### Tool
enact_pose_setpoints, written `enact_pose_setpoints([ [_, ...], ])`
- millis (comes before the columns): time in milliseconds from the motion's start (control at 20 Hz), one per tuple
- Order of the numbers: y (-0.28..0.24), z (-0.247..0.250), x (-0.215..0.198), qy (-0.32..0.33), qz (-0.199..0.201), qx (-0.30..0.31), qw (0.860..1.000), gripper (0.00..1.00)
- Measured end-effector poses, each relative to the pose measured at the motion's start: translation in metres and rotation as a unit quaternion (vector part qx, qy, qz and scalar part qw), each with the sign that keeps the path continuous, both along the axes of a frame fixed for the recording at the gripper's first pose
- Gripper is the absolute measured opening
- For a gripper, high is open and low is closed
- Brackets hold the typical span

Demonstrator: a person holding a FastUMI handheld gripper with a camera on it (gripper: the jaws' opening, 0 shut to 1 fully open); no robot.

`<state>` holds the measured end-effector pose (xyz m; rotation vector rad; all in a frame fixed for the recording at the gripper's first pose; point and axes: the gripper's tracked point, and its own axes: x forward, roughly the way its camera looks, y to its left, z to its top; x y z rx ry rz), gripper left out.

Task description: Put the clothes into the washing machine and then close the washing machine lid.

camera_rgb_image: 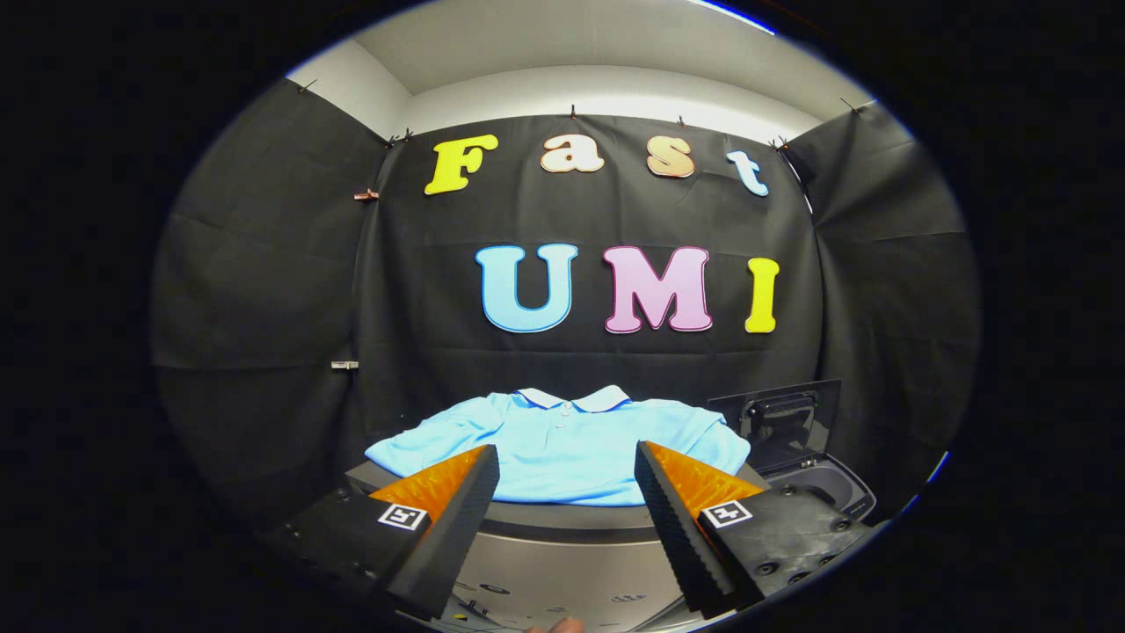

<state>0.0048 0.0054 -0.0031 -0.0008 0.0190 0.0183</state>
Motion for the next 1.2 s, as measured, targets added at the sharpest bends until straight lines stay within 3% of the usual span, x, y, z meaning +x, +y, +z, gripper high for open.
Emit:
enact_pose_setpoints([
  [550,0.0,0.015,0.055,0.036,-0.017,0.014,0.999,0.97],
  [900,0.008,0.005,0.128,0.121,-0.016,-0.002,0.992,0.98],
  [1200,0.004,-0.033,0.177,0.234,-0.025,-0.037,0.971,0.98],
])
